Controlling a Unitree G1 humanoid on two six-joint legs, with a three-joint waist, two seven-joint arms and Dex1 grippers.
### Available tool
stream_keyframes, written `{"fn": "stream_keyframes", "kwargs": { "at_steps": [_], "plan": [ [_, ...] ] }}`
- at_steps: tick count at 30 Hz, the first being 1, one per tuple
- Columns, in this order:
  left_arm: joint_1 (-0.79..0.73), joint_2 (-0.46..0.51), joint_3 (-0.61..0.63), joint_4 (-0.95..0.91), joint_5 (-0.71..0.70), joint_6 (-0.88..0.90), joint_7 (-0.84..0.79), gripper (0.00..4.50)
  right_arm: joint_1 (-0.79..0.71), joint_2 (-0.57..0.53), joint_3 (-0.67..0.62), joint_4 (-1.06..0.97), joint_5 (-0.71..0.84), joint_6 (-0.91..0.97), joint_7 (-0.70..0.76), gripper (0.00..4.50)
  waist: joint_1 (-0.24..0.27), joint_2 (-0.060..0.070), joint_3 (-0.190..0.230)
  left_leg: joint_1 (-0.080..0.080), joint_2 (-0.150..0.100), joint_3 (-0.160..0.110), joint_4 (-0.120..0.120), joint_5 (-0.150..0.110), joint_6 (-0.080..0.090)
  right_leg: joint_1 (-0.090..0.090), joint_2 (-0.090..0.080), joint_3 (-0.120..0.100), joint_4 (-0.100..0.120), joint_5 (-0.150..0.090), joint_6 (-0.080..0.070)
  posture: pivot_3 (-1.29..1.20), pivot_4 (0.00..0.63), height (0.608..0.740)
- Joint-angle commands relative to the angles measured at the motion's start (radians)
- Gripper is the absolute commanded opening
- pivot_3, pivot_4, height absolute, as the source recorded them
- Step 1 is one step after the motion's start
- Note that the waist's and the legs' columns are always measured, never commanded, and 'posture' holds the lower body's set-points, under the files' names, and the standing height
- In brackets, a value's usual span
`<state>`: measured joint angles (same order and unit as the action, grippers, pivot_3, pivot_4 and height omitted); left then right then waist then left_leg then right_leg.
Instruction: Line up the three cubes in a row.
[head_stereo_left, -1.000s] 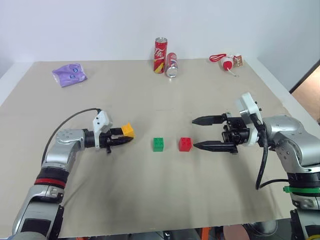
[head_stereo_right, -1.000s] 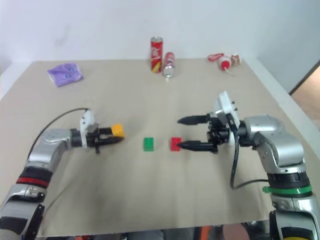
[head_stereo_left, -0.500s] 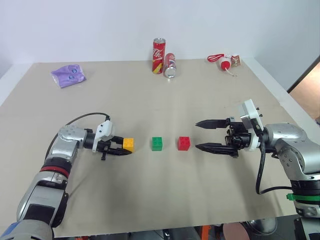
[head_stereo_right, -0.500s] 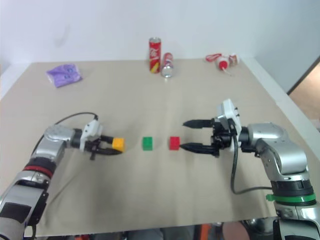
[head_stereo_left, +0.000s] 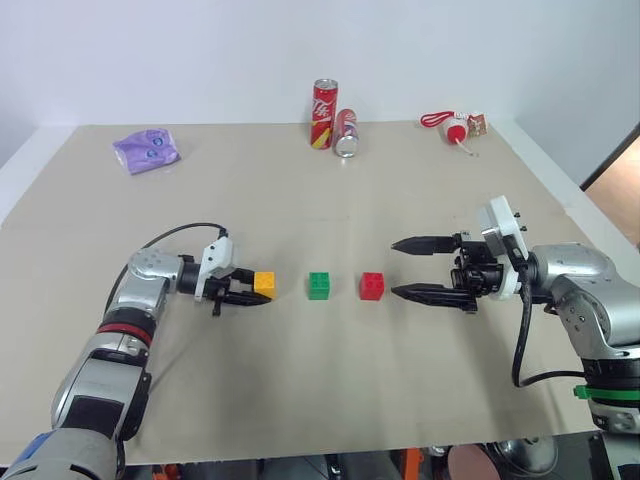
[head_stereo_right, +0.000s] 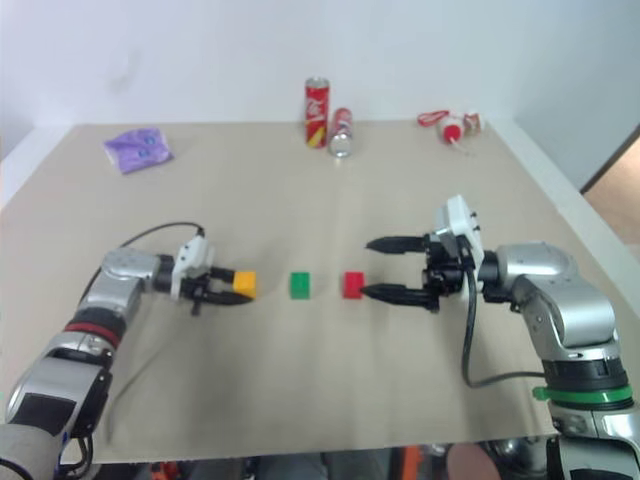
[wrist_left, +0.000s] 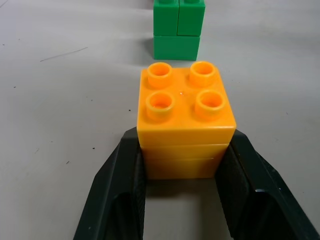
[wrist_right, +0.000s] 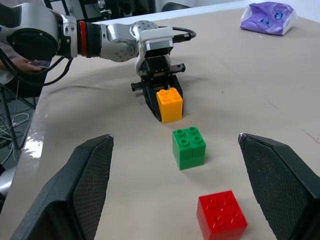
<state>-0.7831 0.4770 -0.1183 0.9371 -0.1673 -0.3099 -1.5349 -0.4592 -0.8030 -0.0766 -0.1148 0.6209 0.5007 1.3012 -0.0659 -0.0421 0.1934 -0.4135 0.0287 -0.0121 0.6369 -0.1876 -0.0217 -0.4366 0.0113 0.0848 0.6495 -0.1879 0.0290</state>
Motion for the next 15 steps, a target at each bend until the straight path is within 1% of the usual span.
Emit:
{"fn": "stream_keyframes", "kwargs": {
  "at_steps": [1, 10, 12, 15],
  "plan": [
    [0.013, -0.019, 0.002, -0.012, 0.010, -0.009, 0.010, 1.33, -0.033, 0.001, -0.001, 0.004, -0.004, -0.016, 0.005, 4.15, 0.004, 0.000, 0.000, 0.000, 0.000, 0.000, 0.000, 0.000, 0.000, 0.000, 0.000, 0.000, 0.000, 0.000, 0.000, 0.00, 0.150, 0.740],
    [0.022, 0.005, 0.001, 0.000, 0.030, -0.023, -0.016, 1.33, -0.071, 0.008, 0.016, 0.042, -0.019, -0.032, 0.023, 4.15, 0.017, 0.000, 0.000, 0.000, 0.000, 0.000, -0.001, 0.000, 0.000, -0.001, 0.000, 0.000, 0.000, 0.000, -0.001, 0.00, 0.150, 0.740],
    [0.022, 0.006, -0.002, 0.002, 0.033, -0.018, -0.023, 2.38, -0.071, 0.008, 0.018, 0.043, -0.019, -0.035, 0.023, 4.15, 0.017, 0.000, 0.000, 0.000, 0.001, 0.000, -0.001, 0.000, 0.000, -0.001, 0.001, 0.000, 0.000, -0.001, -0.001, 0.00, 0.150, 0.740],
    [0.018, 0.005, 0.001, 0.008, 0.040, -0.050, -0.013, 3.31, -0.074, 0.010, 0.019, 0.044, -0.020, -0.037, 0.022, 4.15, 0.017, 0.000, 0.000, 0.000, 0.000, 0.000, -0.001, 0.000, 0.000, -0.001, 0.001, 0.000, 0.000, 0.000, -0.001, 0.00, 0.150, 0.740]
  ]
}}
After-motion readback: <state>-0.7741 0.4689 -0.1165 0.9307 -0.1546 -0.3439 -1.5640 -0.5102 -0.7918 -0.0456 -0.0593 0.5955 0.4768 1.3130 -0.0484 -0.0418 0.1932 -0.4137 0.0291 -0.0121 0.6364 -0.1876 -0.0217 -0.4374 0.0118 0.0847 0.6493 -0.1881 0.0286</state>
